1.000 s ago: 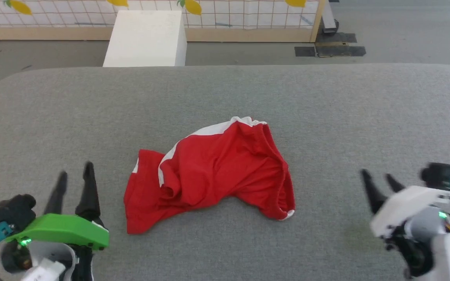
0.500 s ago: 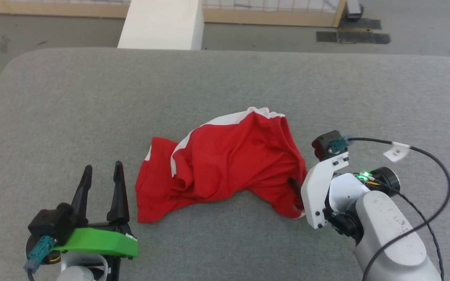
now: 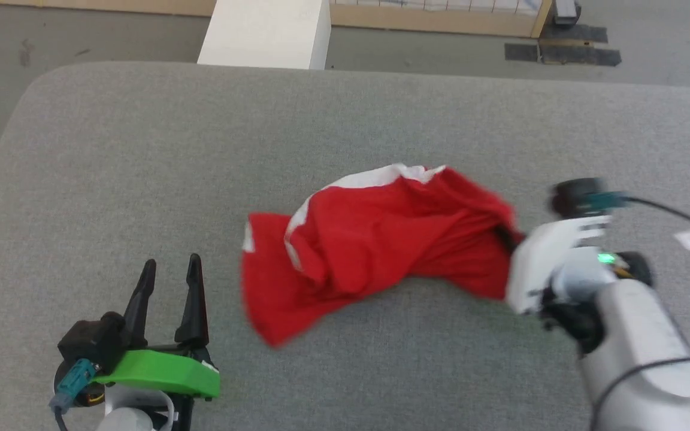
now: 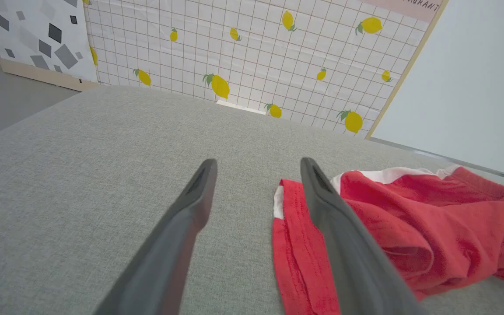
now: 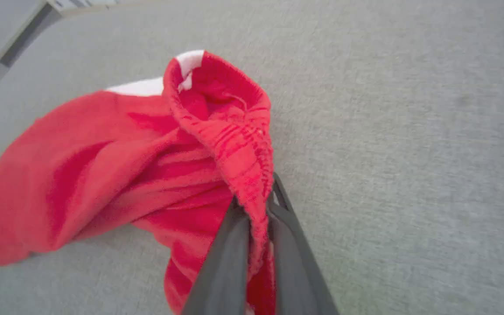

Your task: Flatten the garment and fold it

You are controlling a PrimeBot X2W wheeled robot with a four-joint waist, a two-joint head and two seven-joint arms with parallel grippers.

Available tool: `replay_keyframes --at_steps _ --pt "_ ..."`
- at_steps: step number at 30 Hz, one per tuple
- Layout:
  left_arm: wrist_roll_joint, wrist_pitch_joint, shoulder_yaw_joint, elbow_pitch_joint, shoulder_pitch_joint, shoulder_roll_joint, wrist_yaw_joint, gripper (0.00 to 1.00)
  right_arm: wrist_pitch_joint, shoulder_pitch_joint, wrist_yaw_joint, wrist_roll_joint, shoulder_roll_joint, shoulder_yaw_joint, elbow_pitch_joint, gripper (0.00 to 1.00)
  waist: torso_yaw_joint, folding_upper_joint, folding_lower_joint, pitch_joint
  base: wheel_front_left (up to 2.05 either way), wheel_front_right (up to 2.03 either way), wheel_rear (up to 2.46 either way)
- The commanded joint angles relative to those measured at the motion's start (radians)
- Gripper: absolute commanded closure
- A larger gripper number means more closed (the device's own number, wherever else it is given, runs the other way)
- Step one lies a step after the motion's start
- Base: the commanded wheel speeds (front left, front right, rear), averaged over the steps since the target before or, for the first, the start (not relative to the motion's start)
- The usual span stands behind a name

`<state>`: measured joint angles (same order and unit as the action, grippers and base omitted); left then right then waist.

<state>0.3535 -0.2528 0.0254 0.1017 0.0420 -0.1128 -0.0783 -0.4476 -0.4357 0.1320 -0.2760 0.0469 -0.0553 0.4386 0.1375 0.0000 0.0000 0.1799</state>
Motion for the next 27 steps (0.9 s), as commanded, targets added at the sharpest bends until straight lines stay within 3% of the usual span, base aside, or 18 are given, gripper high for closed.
replay_keyframes --at_steps 1,5,9,10,15,22,27 --pt "0.006 -0.008 0.003 0.006 0.013 0.005 -0.004 0.00 0.010 0.032 -0.001 -0.004 0.003 0.063 -0.024 1.00 -0.010 0.0000 0.0000 -0.018 0.00 0.00 0.00" --pt "0.011 -0.008 0.007 0.014 -0.001 0.006 -0.006 0.00 -0.023 0.151 -0.001 0.008 0.003 0.247 -0.098 1.00 -0.025 0.0000 0.0000 -0.034 0.00 0.00 0.00" --pt "0.026 0.004 0.011 0.018 -0.016 0.004 -0.008 0.00 -0.095 0.270 -0.001 -0.014 0.003 0.316 -0.148 0.98 -0.056 0.0000 0.0000 -0.038 0.00 0.00 0.00" --pt "0.032 0.013 0.018 0.016 -0.015 0.005 -0.012 0.00 -0.094 0.289 -0.001 -0.029 0.003 0.320 -0.163 0.00 -0.063 0.0000 0.0000 -0.039 0.00 0.00 0.00" --pt "0.109 0.137 0.082 -0.019 0.042 0.018 -0.032 0.00 -0.031 0.324 -0.001 -0.113 0.003 0.352 -0.227 0.00 -0.091 0.0000 0.0000 -0.044 0.00 0.00 0.00" --pt "0.291 0.557 0.298 -0.023 0.150 0.045 -0.047 0.00 0.024 0.317 -0.001 -0.116 0.003 0.393 -0.294 0.00 -0.150 0.0000 0.0000 -0.035 0.00 0.00 0.00" --pt "0.290 0.641 0.358 0.011 0.180 0.038 -0.043 0.00 0.029 0.317 -0.001 -0.121 0.003 0.389 -0.317 0.00 -0.197 0.0000 0.0000 -0.014 0.00 0.00 0.00"
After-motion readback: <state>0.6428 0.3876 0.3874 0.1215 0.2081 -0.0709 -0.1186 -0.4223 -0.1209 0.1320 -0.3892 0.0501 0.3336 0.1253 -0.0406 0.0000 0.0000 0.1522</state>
